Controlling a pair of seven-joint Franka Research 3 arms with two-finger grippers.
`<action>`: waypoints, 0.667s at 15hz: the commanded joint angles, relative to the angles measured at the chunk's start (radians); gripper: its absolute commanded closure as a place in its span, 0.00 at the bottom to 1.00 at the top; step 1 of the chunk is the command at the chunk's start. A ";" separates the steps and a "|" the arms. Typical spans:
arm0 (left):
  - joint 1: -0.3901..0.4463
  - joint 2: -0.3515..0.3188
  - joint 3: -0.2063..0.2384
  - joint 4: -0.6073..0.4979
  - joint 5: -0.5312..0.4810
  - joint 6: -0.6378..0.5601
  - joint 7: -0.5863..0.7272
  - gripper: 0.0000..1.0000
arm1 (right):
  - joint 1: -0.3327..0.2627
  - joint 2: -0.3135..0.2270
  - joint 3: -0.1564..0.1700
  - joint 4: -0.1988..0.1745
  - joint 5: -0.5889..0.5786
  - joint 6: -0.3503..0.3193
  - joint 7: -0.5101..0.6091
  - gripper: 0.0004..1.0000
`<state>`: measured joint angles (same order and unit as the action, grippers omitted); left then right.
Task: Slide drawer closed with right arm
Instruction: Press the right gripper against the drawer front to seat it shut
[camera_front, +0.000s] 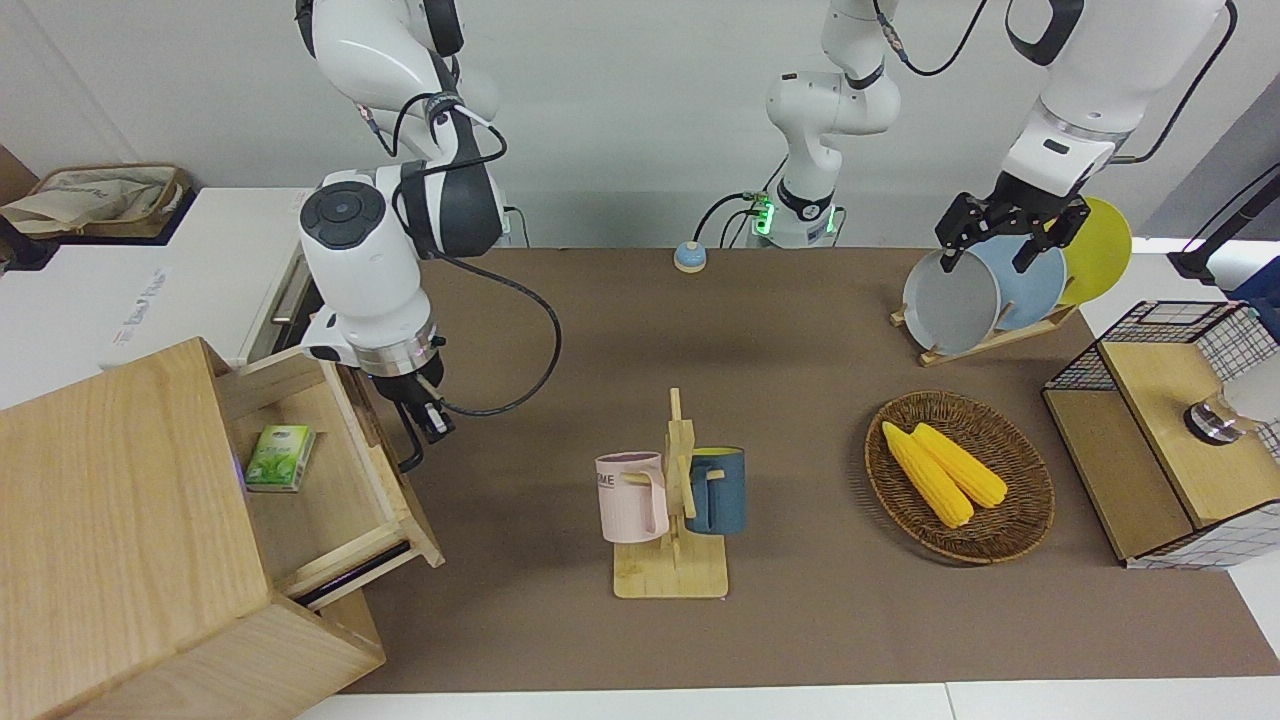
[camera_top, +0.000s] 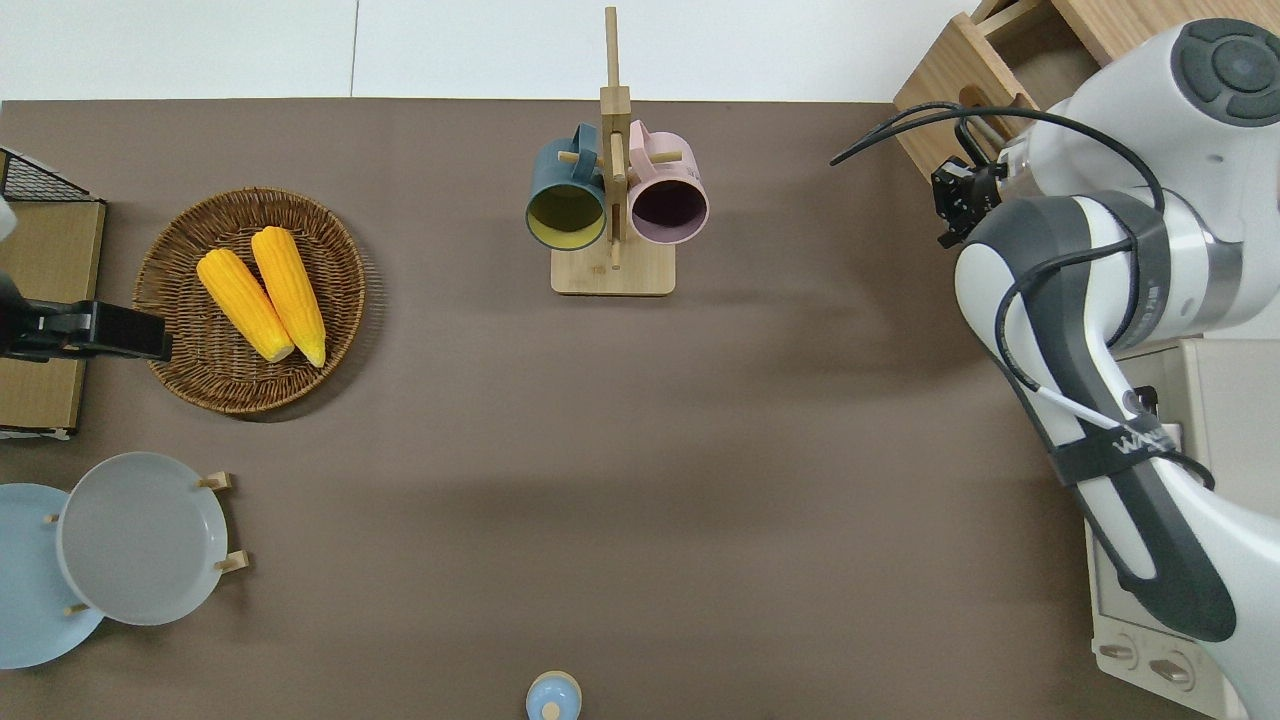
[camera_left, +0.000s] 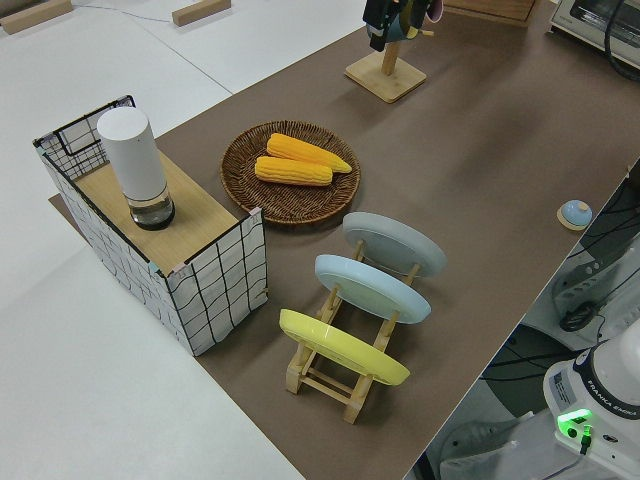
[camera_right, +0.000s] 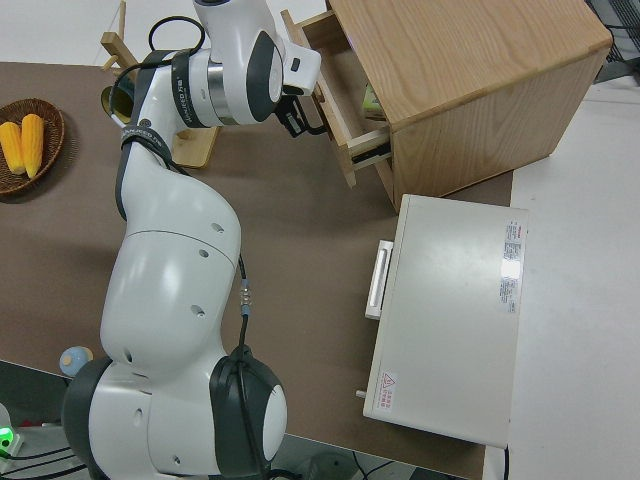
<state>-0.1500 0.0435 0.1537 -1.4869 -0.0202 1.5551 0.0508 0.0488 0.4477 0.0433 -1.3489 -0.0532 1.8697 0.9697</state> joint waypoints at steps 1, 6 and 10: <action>-0.017 0.013 0.017 0.020 0.012 0.000 0.007 0.00 | -0.044 0.016 0.012 0.025 -0.013 0.034 -0.080 1.00; -0.017 0.013 0.017 0.020 0.012 0.000 0.007 0.00 | -0.060 0.016 -0.023 0.033 -0.014 0.037 -0.218 1.00; -0.017 0.013 0.017 0.020 0.012 0.000 0.007 0.00 | -0.060 0.016 -0.063 0.039 -0.016 0.039 -0.272 1.00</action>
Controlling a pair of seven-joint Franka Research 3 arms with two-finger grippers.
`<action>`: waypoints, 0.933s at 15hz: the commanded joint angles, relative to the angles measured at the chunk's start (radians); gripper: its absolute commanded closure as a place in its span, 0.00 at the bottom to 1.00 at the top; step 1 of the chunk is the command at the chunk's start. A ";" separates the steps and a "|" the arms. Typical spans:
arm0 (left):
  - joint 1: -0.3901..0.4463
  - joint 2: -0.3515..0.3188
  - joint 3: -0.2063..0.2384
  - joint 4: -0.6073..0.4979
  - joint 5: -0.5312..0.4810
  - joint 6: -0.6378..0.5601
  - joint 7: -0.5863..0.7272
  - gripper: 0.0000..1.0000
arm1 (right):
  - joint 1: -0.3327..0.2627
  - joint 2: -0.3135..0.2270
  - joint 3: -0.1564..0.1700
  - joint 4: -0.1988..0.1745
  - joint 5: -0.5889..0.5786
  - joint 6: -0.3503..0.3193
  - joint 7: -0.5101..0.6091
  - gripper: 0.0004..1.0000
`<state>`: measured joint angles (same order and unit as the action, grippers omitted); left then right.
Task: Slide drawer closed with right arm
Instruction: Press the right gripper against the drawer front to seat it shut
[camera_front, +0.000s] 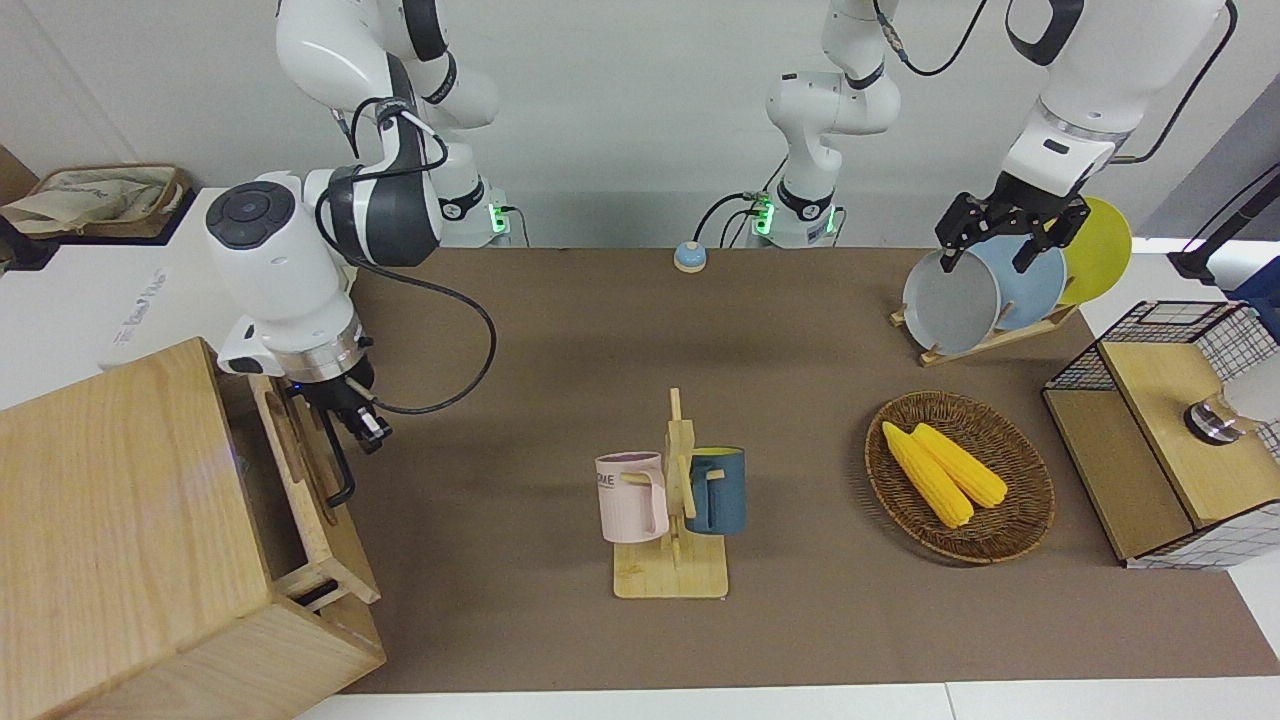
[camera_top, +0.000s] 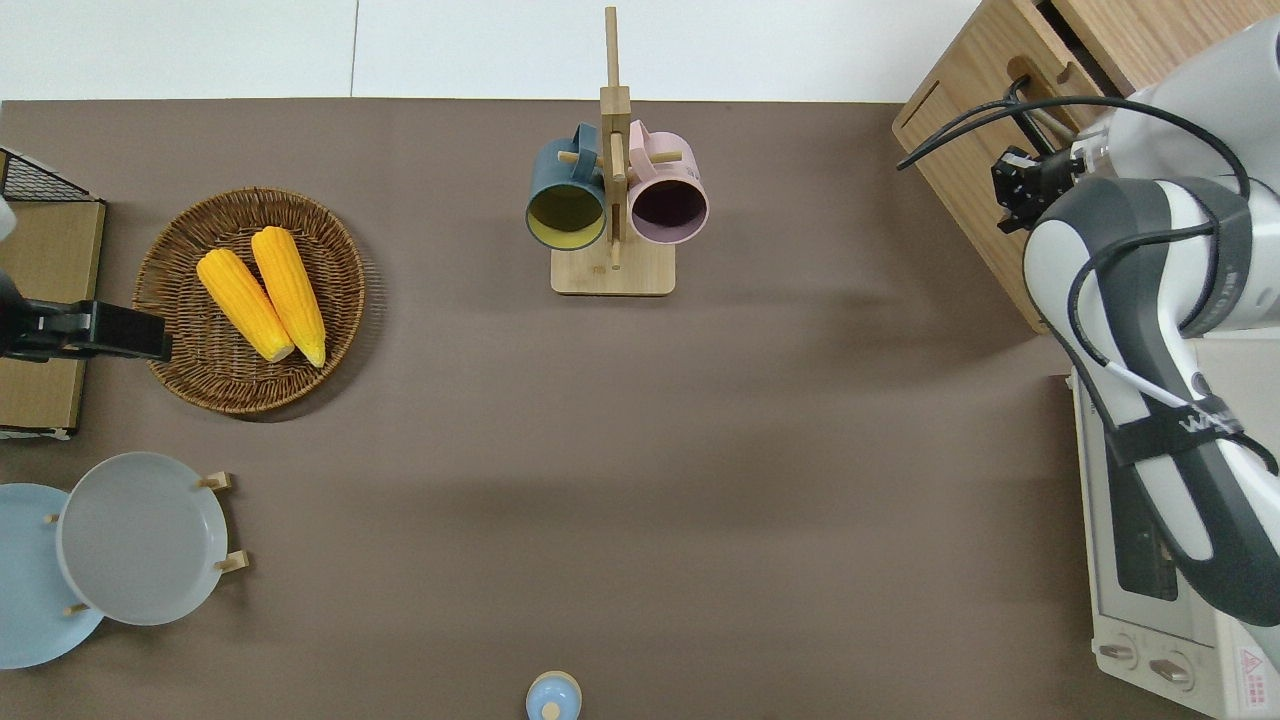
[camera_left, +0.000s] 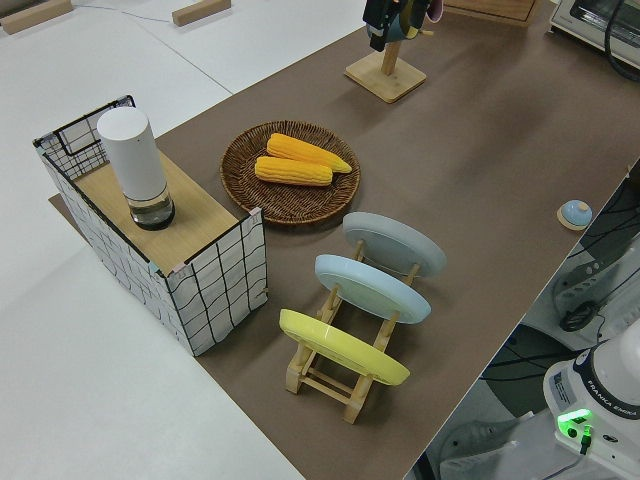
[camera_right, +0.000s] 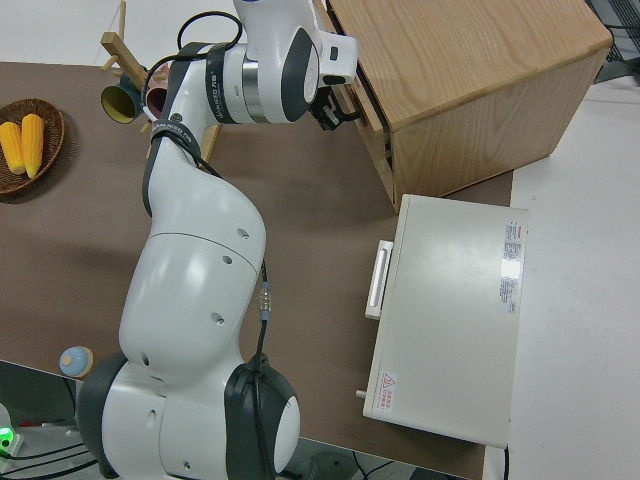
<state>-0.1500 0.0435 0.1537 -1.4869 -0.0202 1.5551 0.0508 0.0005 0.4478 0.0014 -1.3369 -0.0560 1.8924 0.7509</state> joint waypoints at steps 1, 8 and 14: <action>-0.017 0.013 0.017 0.020 0.012 0.000 0.007 0.00 | -0.013 0.015 -0.026 0.027 -0.015 0.016 -0.071 1.00; -0.017 0.013 0.017 0.020 0.012 0.000 0.007 0.00 | -0.034 0.015 -0.026 0.027 -0.013 0.031 -0.102 1.00; -0.017 0.013 0.017 0.020 0.012 0.000 0.007 0.00 | -0.048 0.019 -0.023 0.027 -0.008 0.031 -0.130 1.00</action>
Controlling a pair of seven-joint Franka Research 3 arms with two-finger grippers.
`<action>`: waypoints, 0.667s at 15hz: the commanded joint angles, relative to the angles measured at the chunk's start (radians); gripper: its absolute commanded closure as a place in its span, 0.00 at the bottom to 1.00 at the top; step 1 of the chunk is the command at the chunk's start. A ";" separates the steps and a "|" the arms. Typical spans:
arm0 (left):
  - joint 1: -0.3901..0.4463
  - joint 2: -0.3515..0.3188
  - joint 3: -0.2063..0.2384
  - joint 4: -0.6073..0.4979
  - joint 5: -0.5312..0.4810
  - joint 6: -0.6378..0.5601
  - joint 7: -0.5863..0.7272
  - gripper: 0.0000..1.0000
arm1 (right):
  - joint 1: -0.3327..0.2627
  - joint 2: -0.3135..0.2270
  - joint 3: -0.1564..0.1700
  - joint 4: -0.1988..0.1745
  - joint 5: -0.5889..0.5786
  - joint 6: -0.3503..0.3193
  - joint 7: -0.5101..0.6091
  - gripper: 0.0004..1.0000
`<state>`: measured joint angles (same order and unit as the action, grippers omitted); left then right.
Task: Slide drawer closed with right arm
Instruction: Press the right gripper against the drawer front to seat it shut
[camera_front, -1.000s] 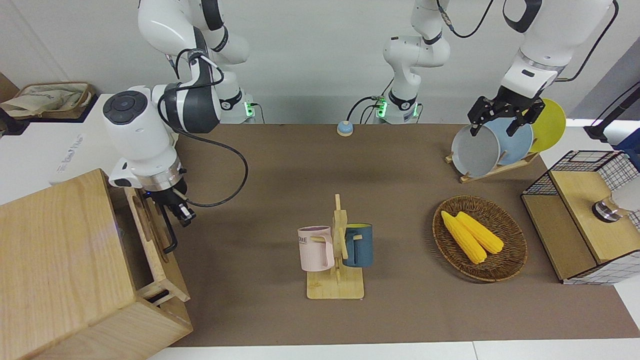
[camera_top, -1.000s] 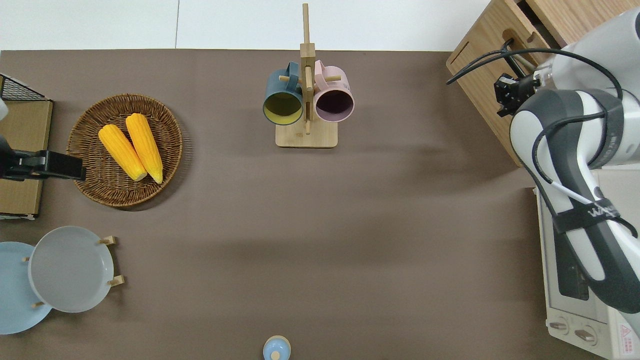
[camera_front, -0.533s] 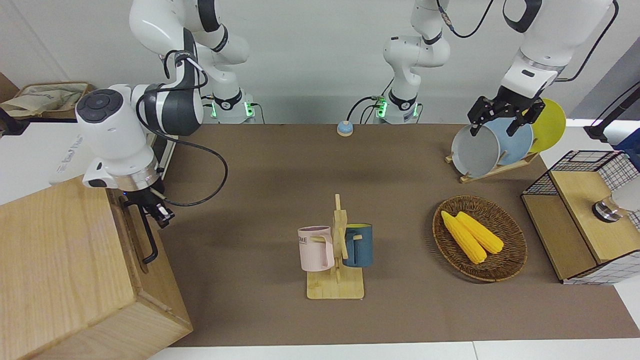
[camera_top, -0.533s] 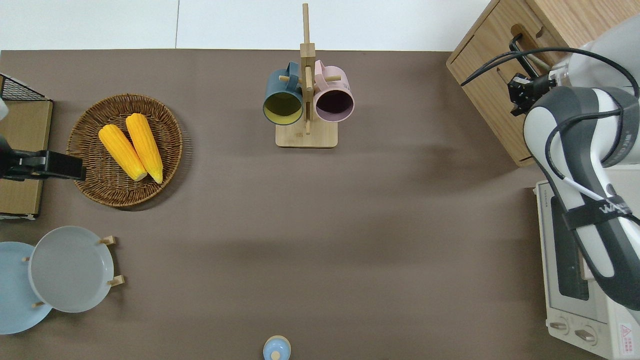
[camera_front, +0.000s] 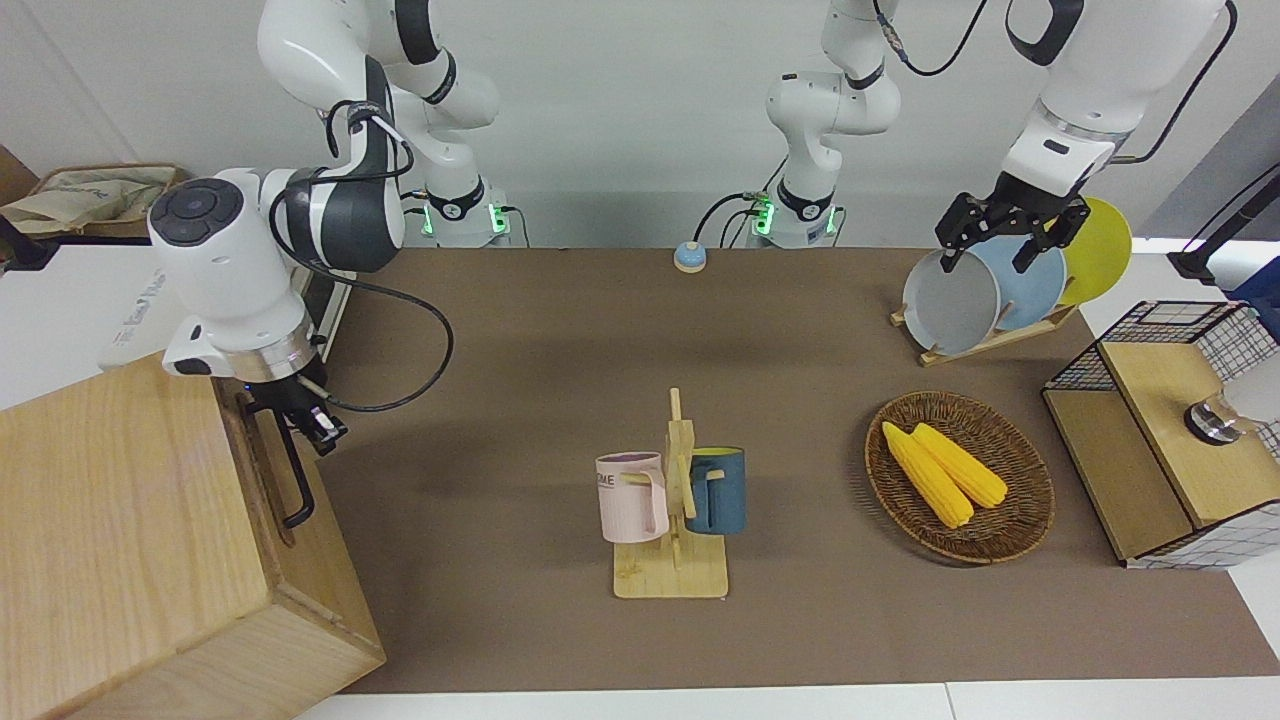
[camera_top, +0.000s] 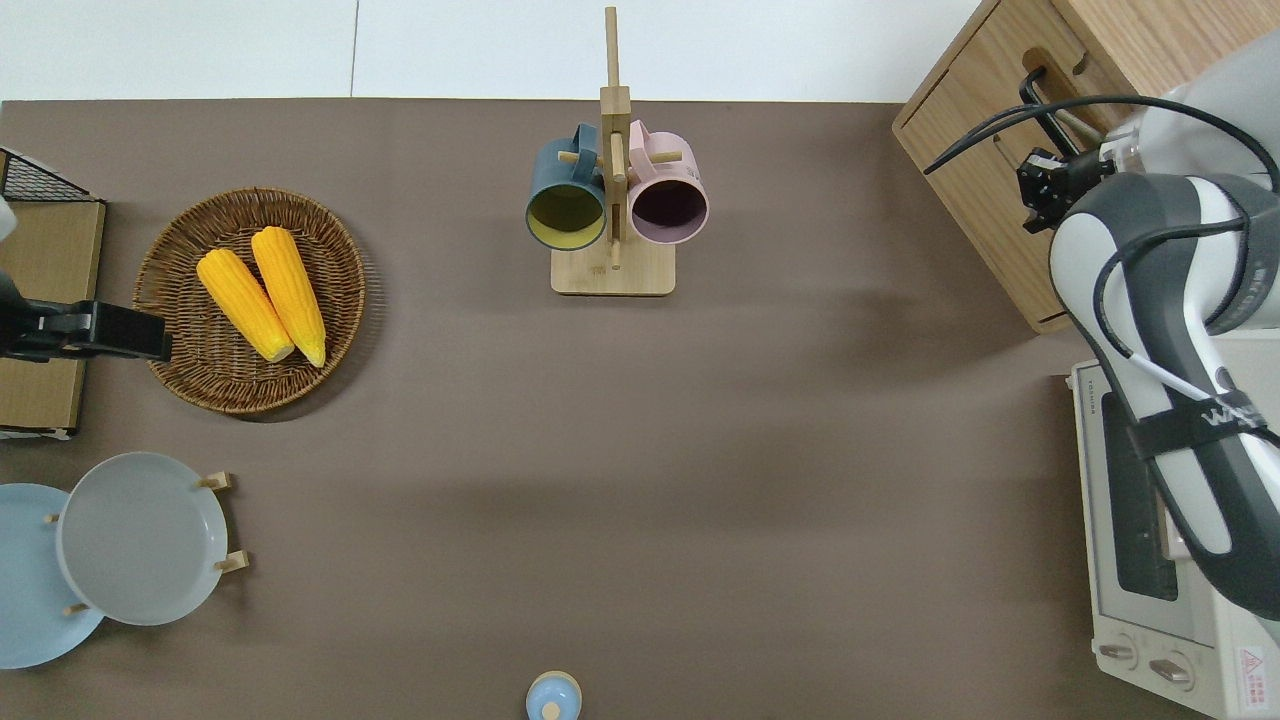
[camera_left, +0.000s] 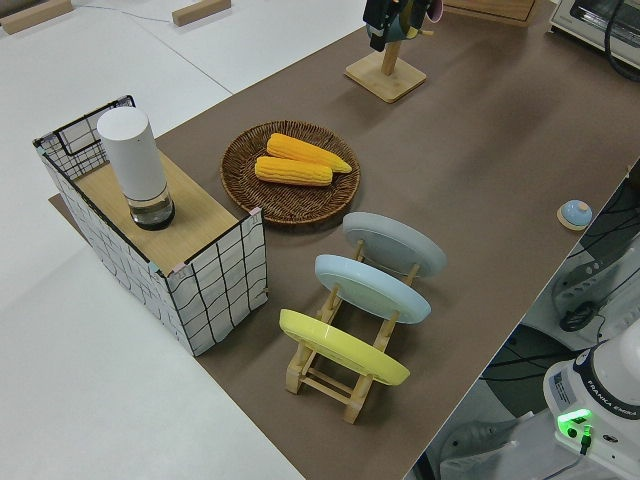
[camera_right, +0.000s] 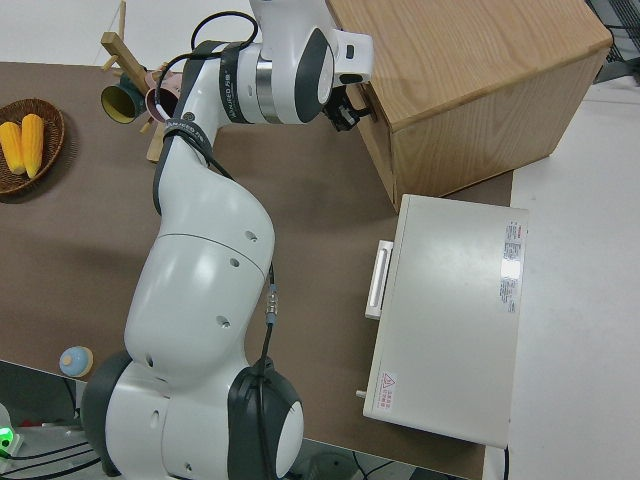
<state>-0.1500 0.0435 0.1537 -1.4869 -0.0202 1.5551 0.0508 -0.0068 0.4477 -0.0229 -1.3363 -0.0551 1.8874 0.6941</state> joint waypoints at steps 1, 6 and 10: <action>-0.017 0.013 0.017 0.020 0.012 0.000 0.007 0.00 | -0.035 0.019 0.001 0.026 -0.008 0.035 -0.067 1.00; -0.017 0.013 0.017 0.020 0.012 0.000 0.007 0.00 | -0.002 0.016 0.009 0.025 -0.002 0.003 -0.056 1.00; -0.017 0.013 0.017 0.020 0.012 0.000 0.007 0.00 | 0.045 -0.012 0.012 0.022 0.006 -0.034 -0.056 1.00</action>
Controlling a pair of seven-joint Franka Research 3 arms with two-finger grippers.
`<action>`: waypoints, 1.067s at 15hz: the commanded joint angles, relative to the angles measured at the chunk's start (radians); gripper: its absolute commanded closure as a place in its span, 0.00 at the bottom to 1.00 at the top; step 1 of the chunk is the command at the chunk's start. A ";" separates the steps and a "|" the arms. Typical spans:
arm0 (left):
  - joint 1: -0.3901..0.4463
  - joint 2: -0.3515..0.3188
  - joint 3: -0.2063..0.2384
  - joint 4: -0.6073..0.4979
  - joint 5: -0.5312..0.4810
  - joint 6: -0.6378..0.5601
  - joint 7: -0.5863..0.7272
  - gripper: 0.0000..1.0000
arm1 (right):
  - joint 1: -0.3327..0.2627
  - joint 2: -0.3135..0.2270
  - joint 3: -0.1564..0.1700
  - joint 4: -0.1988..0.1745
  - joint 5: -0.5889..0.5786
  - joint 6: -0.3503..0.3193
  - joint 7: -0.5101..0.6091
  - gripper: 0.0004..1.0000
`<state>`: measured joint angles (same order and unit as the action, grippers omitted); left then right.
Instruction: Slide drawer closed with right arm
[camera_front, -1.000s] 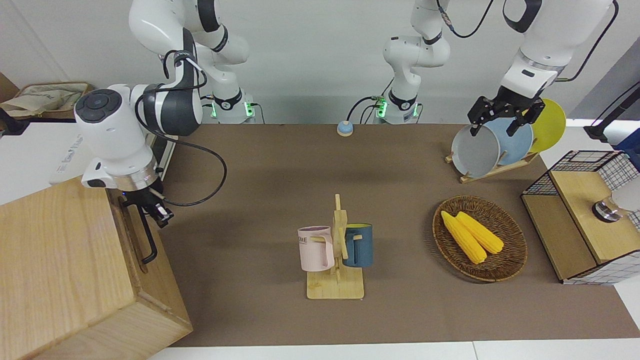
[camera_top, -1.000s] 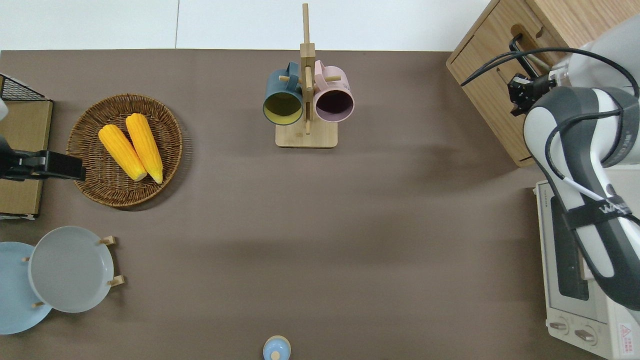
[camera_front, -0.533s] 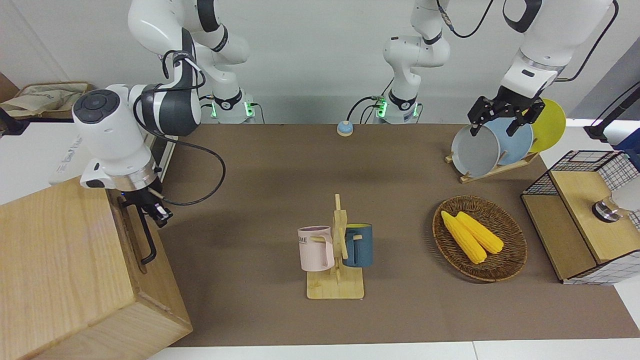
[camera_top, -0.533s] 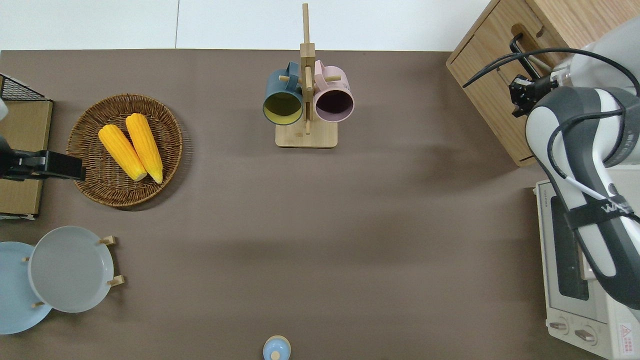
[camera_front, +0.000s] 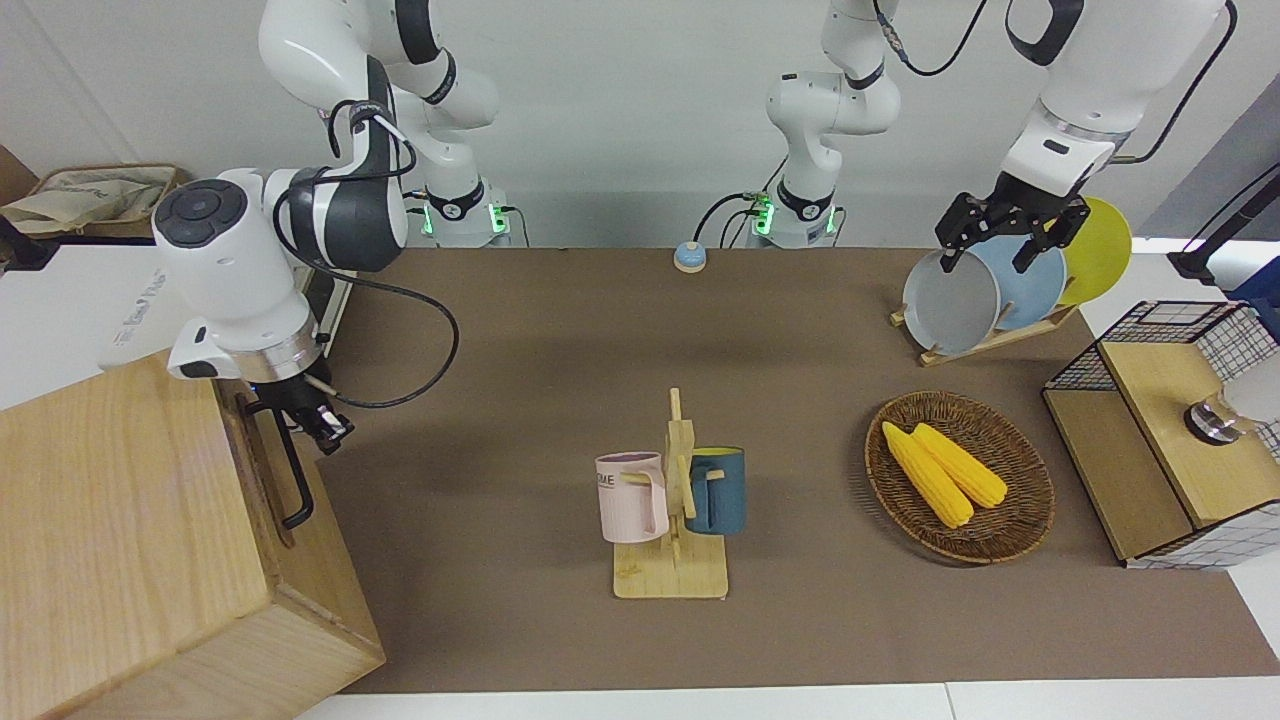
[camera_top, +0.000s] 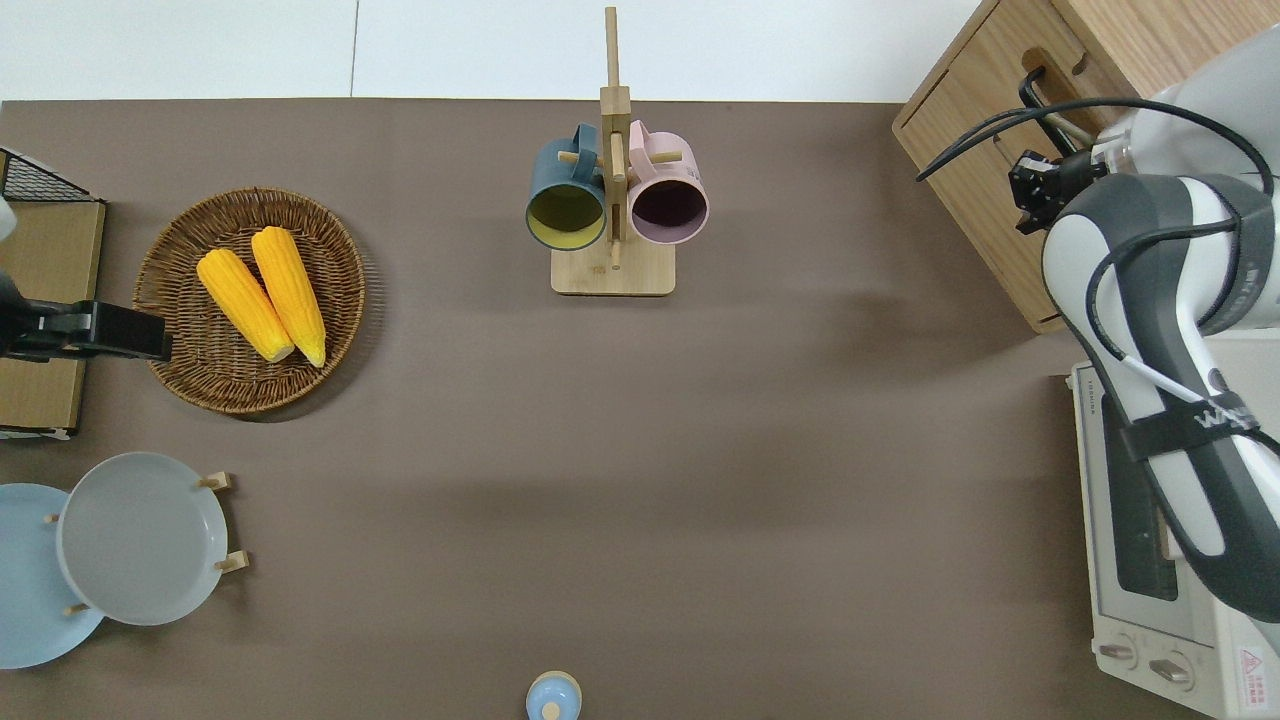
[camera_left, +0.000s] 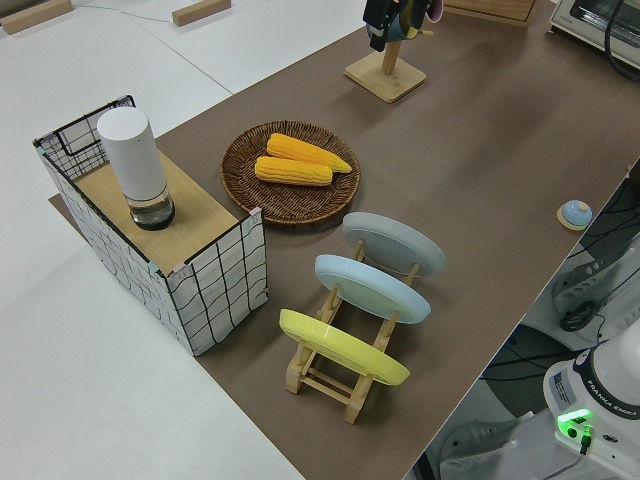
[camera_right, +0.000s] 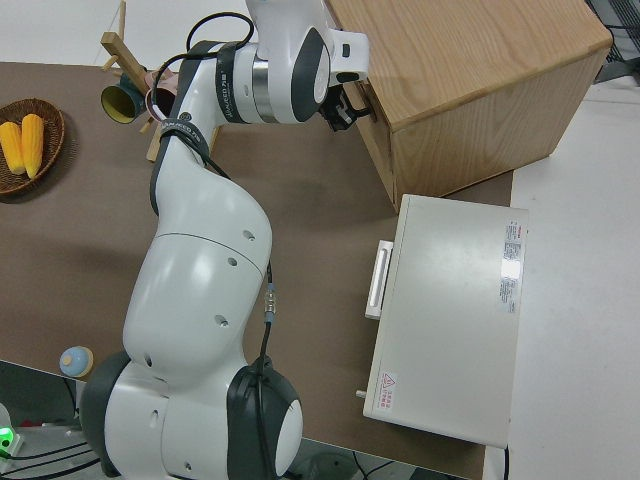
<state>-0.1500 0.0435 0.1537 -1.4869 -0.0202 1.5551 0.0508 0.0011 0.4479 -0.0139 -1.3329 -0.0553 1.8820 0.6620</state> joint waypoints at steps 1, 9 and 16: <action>-0.017 0.013 0.017 0.020 0.012 0.000 0.007 0.00 | 0.043 -0.021 0.003 0.014 0.005 -0.032 -0.025 1.00; -0.017 0.013 0.017 0.020 0.012 0.000 0.007 0.00 | 0.180 -0.167 0.000 -0.006 0.005 -0.220 -0.059 1.00; -0.017 0.013 0.017 0.020 0.012 0.000 0.007 0.00 | 0.122 -0.354 -0.001 -0.118 0.006 -0.339 -0.430 1.00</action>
<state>-0.1500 0.0435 0.1537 -1.4869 -0.0202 1.5551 0.0508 0.1813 0.1780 -0.0164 -1.3741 -0.0558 1.5685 0.4241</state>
